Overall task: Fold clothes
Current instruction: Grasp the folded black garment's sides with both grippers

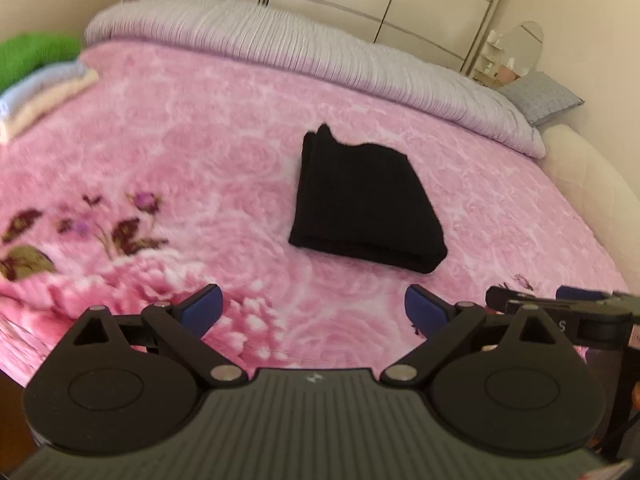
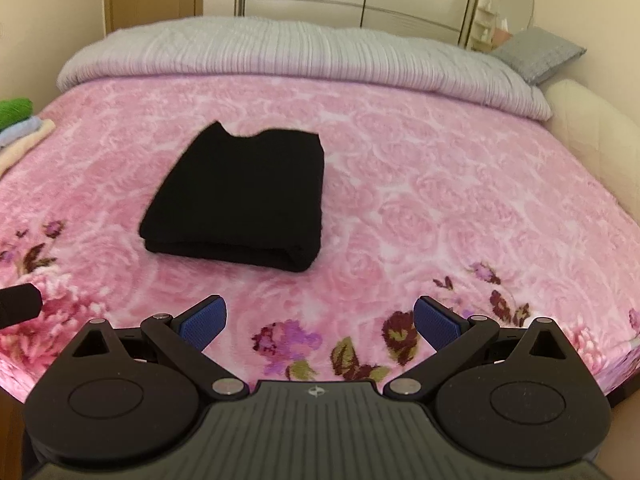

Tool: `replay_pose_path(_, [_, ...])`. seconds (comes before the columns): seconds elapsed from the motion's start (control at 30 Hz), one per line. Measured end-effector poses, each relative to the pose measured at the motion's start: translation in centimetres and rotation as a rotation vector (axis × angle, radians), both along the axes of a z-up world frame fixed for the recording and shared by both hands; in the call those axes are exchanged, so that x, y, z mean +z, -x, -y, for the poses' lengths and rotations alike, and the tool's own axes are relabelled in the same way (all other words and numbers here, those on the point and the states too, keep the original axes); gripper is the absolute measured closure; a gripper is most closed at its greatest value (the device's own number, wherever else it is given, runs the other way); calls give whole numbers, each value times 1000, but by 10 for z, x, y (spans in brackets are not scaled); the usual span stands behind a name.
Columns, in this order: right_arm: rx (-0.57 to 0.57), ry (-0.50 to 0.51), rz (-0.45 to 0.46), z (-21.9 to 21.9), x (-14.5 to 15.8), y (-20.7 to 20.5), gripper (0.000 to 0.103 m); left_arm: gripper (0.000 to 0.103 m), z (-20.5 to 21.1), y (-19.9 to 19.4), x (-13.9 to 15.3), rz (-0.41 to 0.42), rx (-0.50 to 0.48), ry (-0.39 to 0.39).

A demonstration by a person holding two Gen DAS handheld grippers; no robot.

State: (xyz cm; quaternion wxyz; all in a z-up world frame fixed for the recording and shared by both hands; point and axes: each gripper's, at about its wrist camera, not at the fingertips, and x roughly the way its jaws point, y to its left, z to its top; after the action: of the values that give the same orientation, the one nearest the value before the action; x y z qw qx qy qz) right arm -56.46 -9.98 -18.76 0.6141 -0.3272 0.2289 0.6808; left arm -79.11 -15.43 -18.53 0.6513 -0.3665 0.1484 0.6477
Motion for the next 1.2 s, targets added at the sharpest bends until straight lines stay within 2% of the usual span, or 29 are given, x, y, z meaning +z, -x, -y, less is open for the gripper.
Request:
replay_pose_path(0.27, [-27,76,34,-39,-31,-2,0,7,-47,6,-28,41,7,68])
replay_pose_path(0.37, [-10,95,-9,-52,-41,-9,0,7,-66,16,-40,110,-2,79])
replay_pose_path(0.43, [31,91,-131,-61,-44,-22,0,7,-78,33,-48,219,16,67])
replay_pose_path(0.5, [58,114,-314,-72,-47,-44,0,8,-91,50,-56,332,39,59])
replay_pose_path(0.6, [6,185,-592,-97,-60,-80,0,10,-113,68,-67,449,61,65])
replay_pose_path(0.7, [-58,248,-821,-121,-82,-109,0,14,-138,79,-83,570,55,96])
replay_pose_path(0.8, [-84,279,-914,-141,-94,-117,7,29,-161,82,-102,635,53,151])
replay_pose_path(0.87, [-100,299,-966,-153,-102,-122,12,33,-174,82,-113,651,47,188])
replay_pose_path(0.97, [-105,319,-966,-163,-111,-118,12,33,-189,79,-127,650,50,233])
replay_pose_path(1.1, [-111,342,-981,-173,-124,-117,16,33,-199,79,-135,675,39,233])
replay_pose_path(1.2, [-119,360,-1012,-181,-134,-117,22,35,-207,80,-142,726,34,234])
